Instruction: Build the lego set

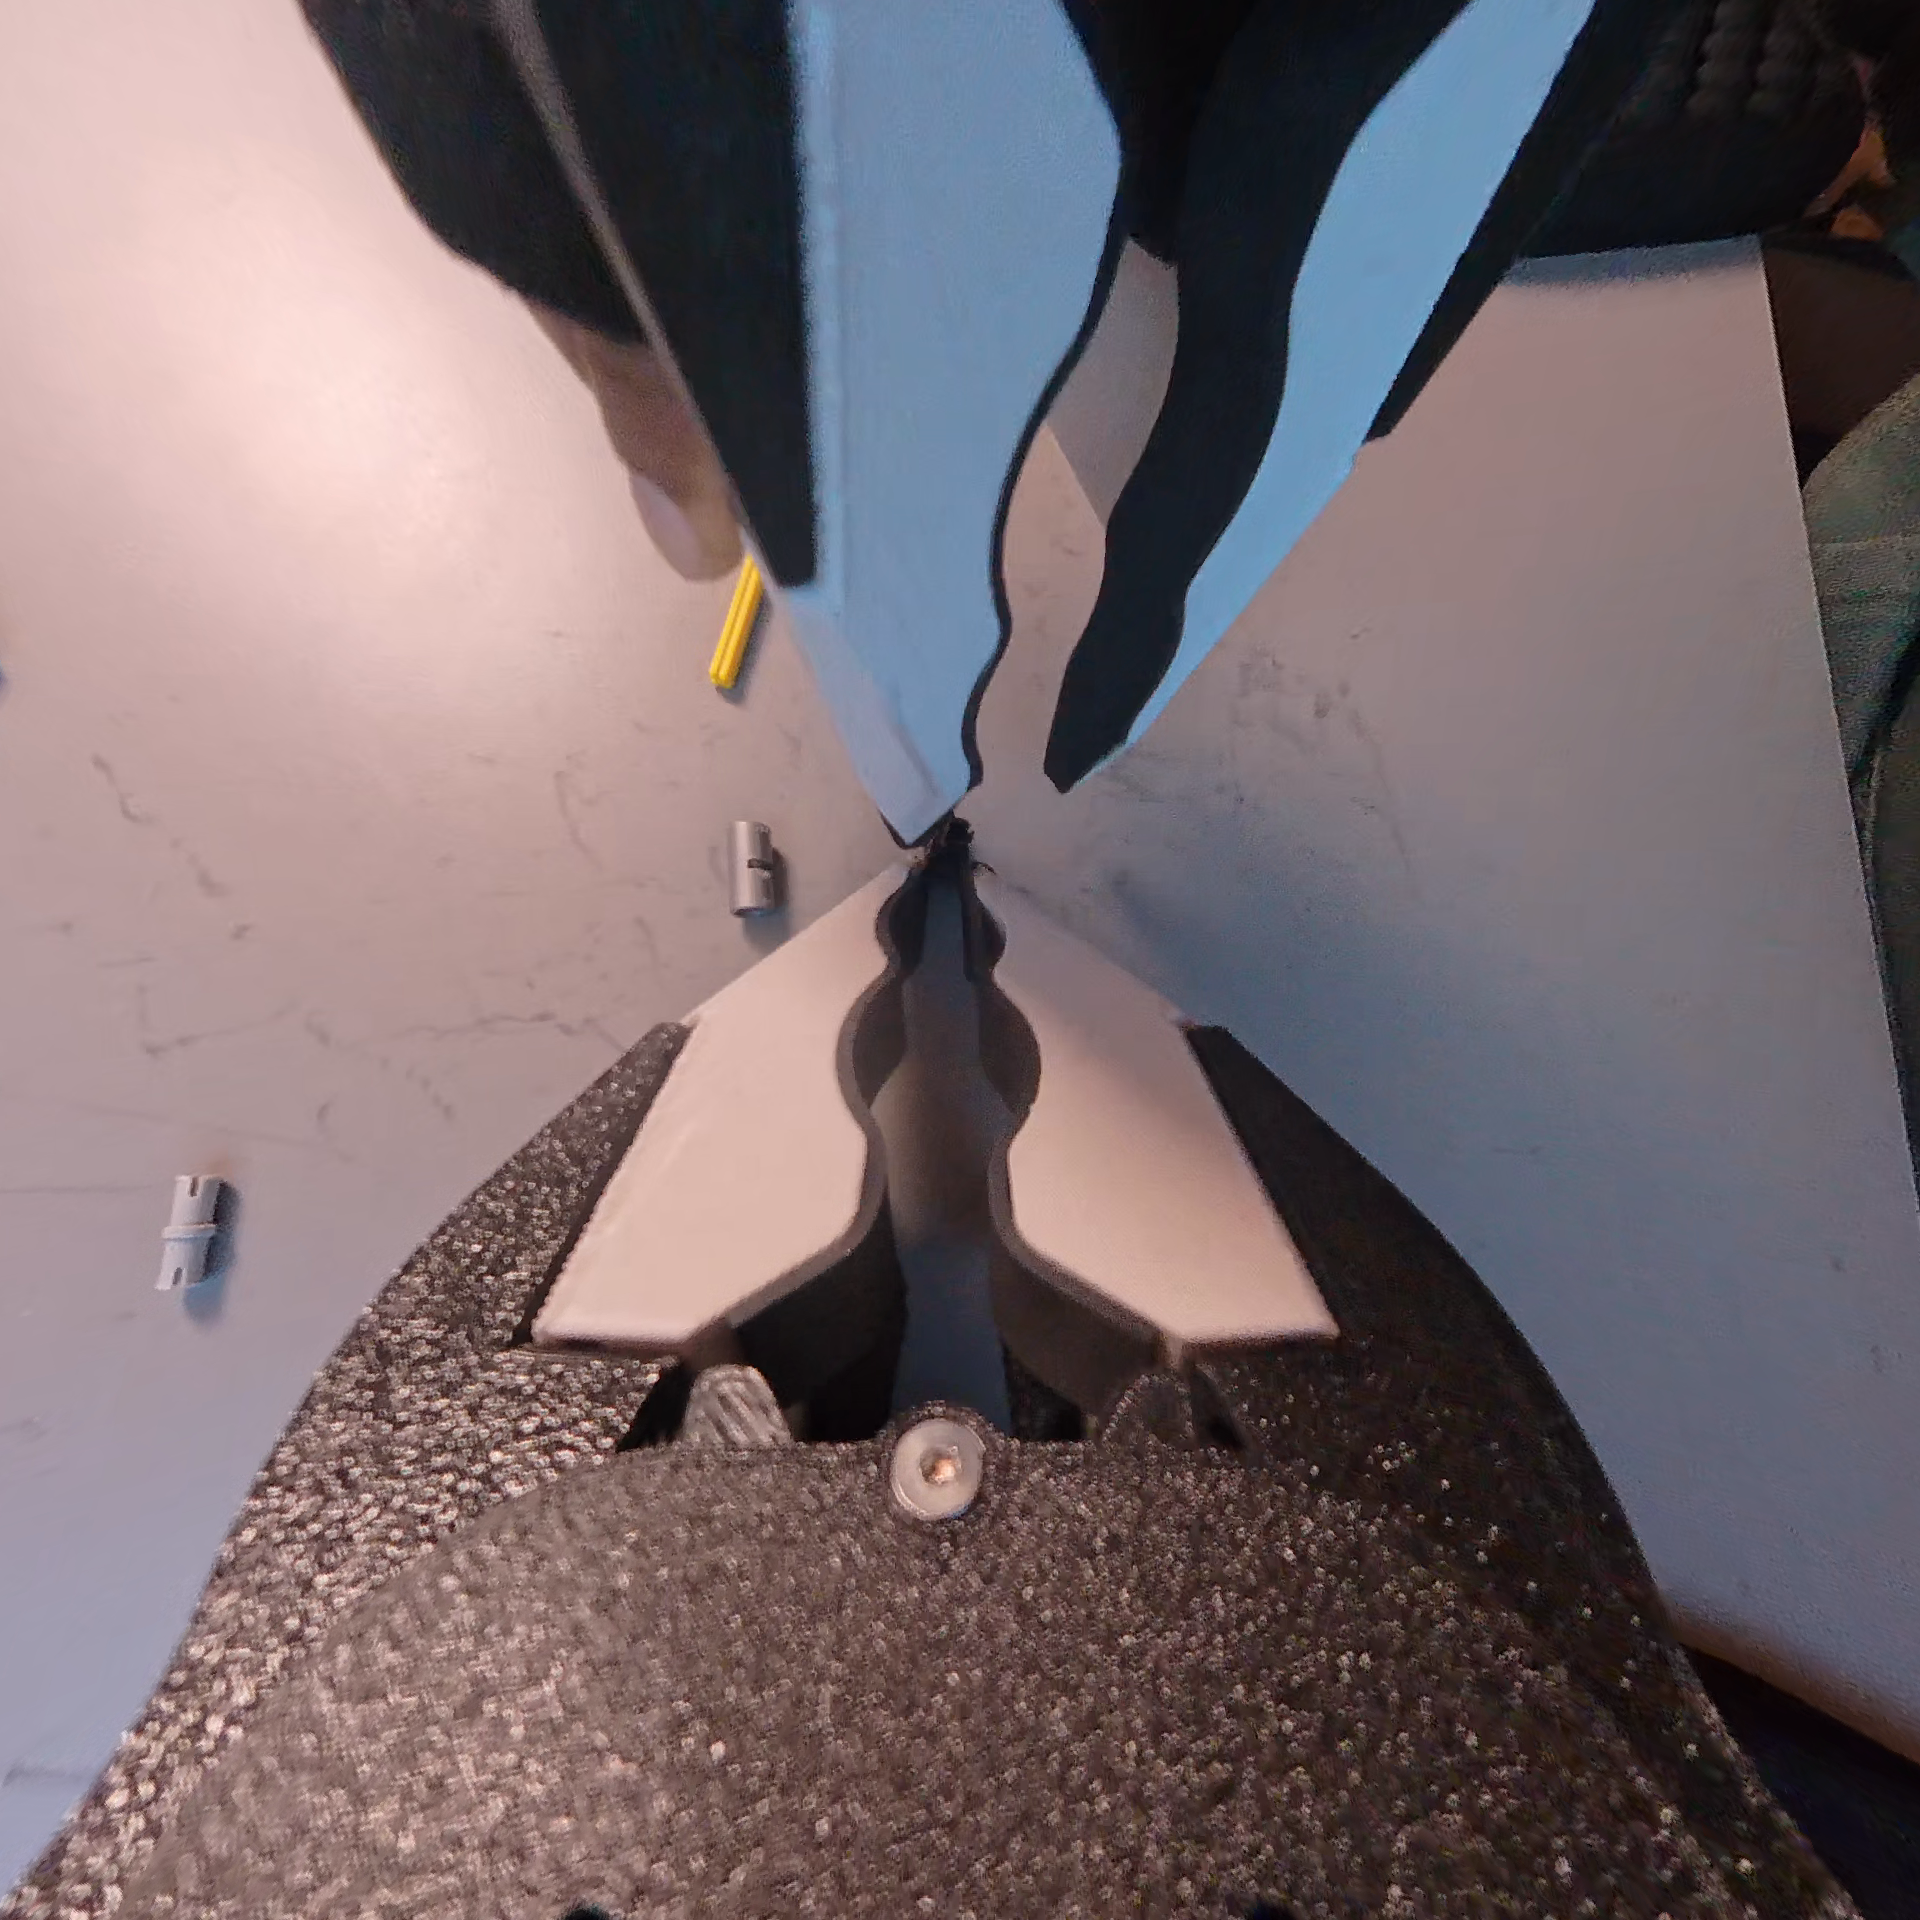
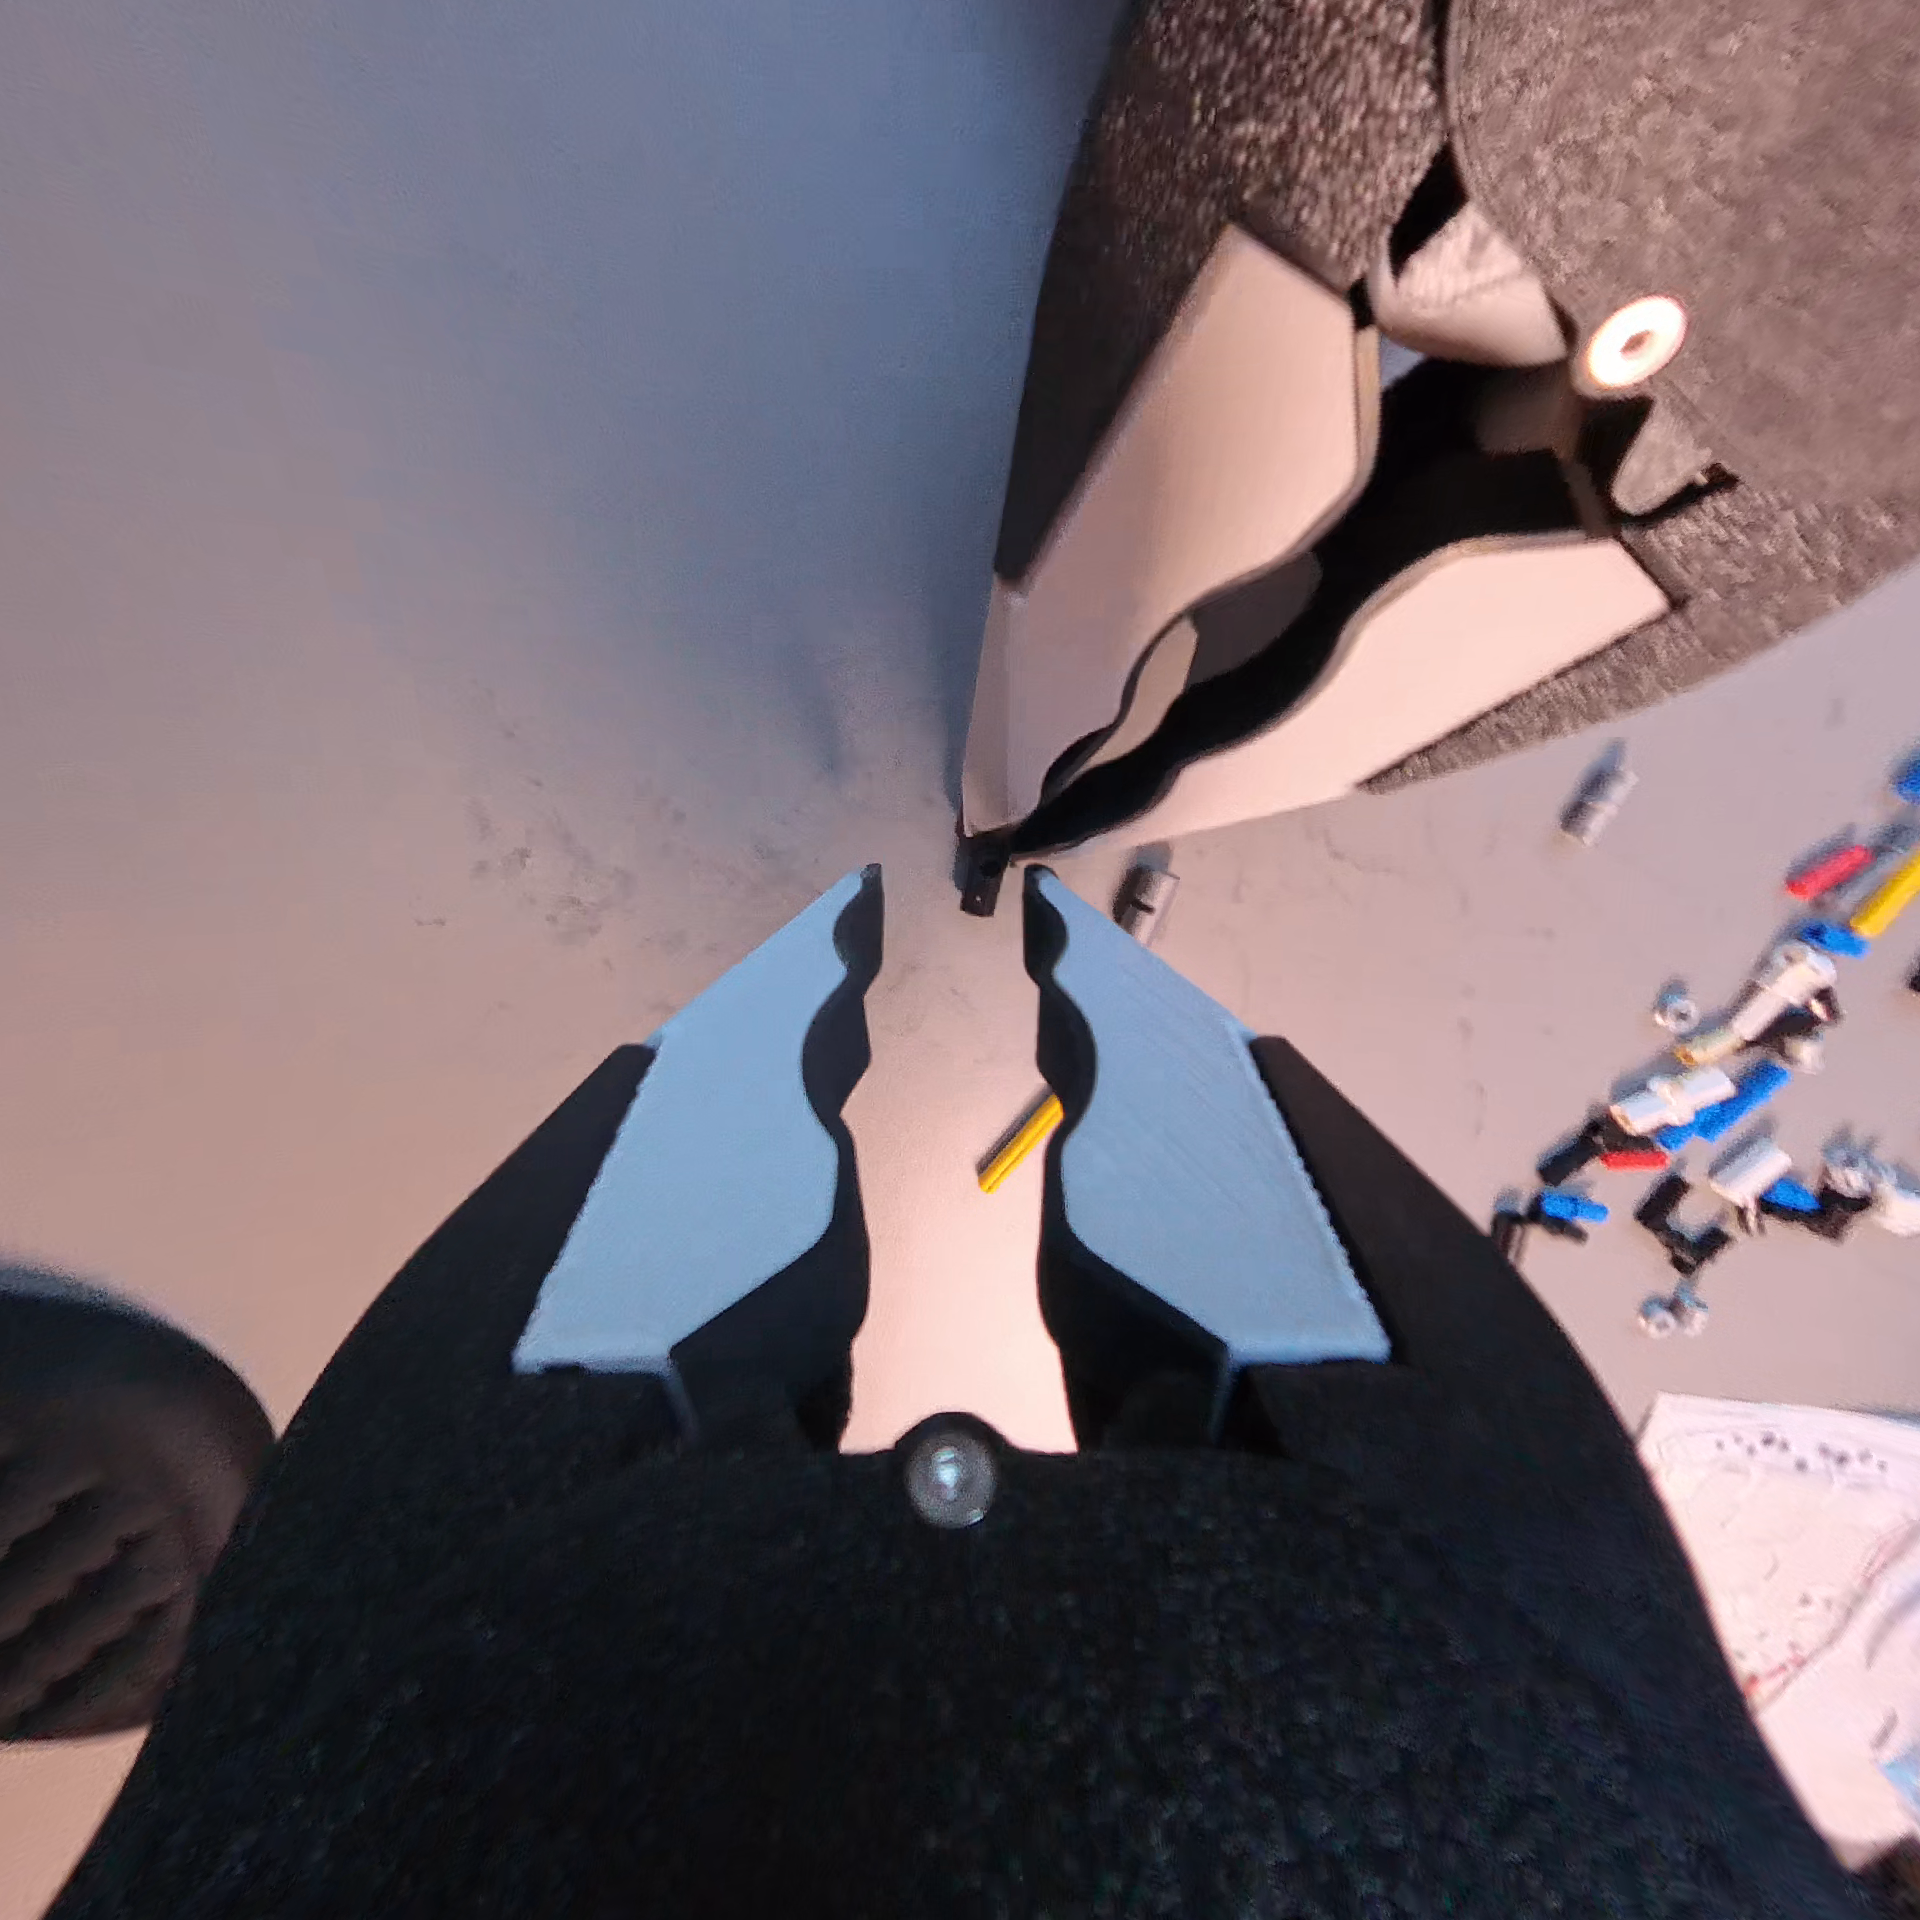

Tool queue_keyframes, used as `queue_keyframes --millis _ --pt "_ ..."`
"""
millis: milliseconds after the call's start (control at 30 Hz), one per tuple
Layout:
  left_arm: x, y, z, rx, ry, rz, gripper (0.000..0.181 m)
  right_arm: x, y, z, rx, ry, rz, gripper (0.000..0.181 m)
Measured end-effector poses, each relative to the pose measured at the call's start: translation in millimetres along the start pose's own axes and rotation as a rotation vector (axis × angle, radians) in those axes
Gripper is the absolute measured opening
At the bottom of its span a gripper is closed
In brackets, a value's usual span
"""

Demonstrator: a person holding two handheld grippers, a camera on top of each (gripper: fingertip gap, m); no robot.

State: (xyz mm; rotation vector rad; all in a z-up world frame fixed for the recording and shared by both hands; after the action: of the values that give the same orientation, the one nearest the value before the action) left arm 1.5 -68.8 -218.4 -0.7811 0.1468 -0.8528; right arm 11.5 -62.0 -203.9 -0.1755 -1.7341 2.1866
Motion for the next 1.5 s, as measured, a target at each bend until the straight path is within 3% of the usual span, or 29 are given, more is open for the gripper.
queue_keyframes --millis 33,200,333,633,800,900,1167,1300,1500 --pt "0 0 0 0.000 0.001 0.000 0.005 1 -2 -2 0.019 0.006 -0.043 0.025" --pt "0 0 0 0.000 0.005 0.004 0.005 1 -3 3 0.157 0.042 -0.246 0.012" --pt "0 0 0 -0.001 0.004 0.005 0.005 6 1 2 0.174 0.071 -0.290 0.002" --pt "0 0 0 -0.001 0.001 0.003 0.005 6 1 1 0.049 -0.002 -0.225 0.000" --pt "0 0 0 -0.001 0.010 0.013 0.005 6 1 2 0.115 0.097 -0.261 0.001" --pt "-1 0 0 -0.001 0.013 0.017 0.004 1 -2 -1 0.204 0.231 -0.247 0.025" --pt "0 0 0 0.001 0.016 0.015 0.006 5 8 -12 0.302 0.432 -0.243 0.016" --pt "-1 0 0 0.000 0.029 0.032 0.006 4 11 -9 0.319 0.462 -0.173 0.011" --pt "-1 -2 -1 0.002 0.029 0.046 0.007 1 12 -6 0.318 0.509 -0.188 0.008"
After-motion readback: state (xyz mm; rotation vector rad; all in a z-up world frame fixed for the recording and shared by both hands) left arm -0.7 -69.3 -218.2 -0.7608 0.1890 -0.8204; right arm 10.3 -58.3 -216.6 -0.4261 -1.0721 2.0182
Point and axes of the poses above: each gripper's, where its closed fingertips meet, y out along the fingers, z out of its top, x = y × z across the jaws, the point moved 1 cm from there along -y, back along the fingers, and after that the axes turned 2 degrees about -z, right-handed, at the moved point
